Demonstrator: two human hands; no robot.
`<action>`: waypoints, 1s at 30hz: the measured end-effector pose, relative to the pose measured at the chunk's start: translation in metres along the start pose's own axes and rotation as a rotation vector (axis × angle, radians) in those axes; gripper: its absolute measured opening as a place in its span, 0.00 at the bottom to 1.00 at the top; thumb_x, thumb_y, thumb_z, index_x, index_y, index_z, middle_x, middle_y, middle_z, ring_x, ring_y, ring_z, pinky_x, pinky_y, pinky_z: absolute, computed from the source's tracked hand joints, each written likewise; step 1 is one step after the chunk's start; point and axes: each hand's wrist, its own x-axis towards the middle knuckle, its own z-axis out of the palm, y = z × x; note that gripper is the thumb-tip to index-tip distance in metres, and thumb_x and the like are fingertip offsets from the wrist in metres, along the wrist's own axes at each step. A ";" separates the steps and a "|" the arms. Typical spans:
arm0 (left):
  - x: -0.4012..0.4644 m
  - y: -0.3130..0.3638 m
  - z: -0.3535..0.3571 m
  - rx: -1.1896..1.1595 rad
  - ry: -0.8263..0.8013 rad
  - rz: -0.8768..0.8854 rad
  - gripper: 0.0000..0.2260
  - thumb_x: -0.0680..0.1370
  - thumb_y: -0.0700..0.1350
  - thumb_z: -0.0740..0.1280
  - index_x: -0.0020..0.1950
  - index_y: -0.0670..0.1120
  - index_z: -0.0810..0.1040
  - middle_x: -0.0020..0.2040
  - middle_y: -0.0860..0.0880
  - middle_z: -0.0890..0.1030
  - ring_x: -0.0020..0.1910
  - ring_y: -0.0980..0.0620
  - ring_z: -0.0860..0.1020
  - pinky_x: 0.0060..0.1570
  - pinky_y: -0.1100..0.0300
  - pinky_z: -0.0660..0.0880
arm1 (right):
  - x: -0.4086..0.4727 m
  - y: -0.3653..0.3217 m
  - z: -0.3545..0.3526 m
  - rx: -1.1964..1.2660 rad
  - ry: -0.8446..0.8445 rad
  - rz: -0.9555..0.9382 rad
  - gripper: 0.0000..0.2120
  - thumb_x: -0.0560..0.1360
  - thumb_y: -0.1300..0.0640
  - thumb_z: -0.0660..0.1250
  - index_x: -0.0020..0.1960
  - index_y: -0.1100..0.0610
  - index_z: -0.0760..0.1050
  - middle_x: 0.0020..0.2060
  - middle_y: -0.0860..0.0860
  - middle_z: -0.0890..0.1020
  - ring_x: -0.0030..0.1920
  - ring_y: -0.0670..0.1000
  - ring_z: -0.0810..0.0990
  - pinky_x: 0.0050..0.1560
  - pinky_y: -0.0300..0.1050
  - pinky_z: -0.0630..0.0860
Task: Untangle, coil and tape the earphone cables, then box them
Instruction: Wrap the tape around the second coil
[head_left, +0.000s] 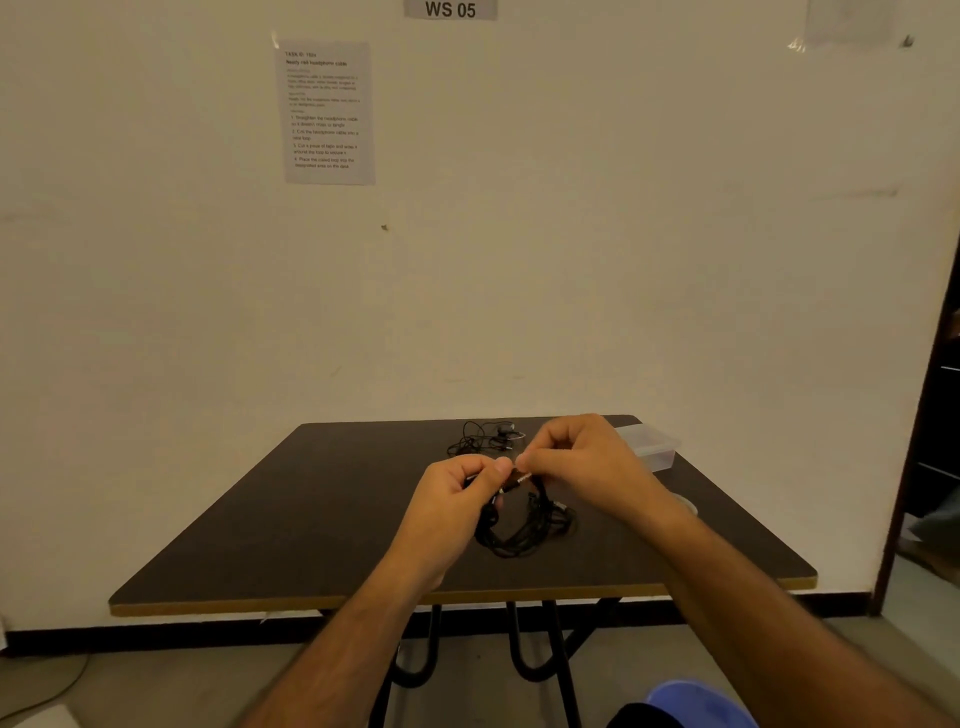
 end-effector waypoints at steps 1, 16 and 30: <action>0.000 -0.001 -0.001 0.019 -0.011 0.017 0.13 0.81 0.50 0.64 0.48 0.45 0.85 0.33 0.52 0.79 0.35 0.59 0.75 0.40 0.64 0.72 | -0.001 -0.001 -0.001 0.044 -0.029 0.035 0.07 0.73 0.60 0.72 0.36 0.58 0.81 0.28 0.47 0.81 0.30 0.41 0.77 0.33 0.34 0.73; -0.001 -0.004 -0.001 0.201 -0.047 0.187 0.08 0.80 0.47 0.66 0.48 0.48 0.85 0.38 0.56 0.82 0.37 0.60 0.78 0.38 0.68 0.73 | 0.000 0.004 0.001 0.416 -0.161 0.278 0.07 0.76 0.67 0.66 0.41 0.59 0.79 0.31 0.52 0.80 0.31 0.47 0.78 0.35 0.39 0.76; -0.004 -0.003 0.003 0.187 -0.071 0.180 0.06 0.79 0.46 0.68 0.44 0.52 0.82 0.35 0.60 0.81 0.36 0.61 0.77 0.38 0.69 0.73 | -0.001 0.014 0.004 0.180 -0.094 0.128 0.06 0.76 0.58 0.70 0.44 0.59 0.82 0.35 0.52 0.82 0.36 0.48 0.79 0.43 0.44 0.76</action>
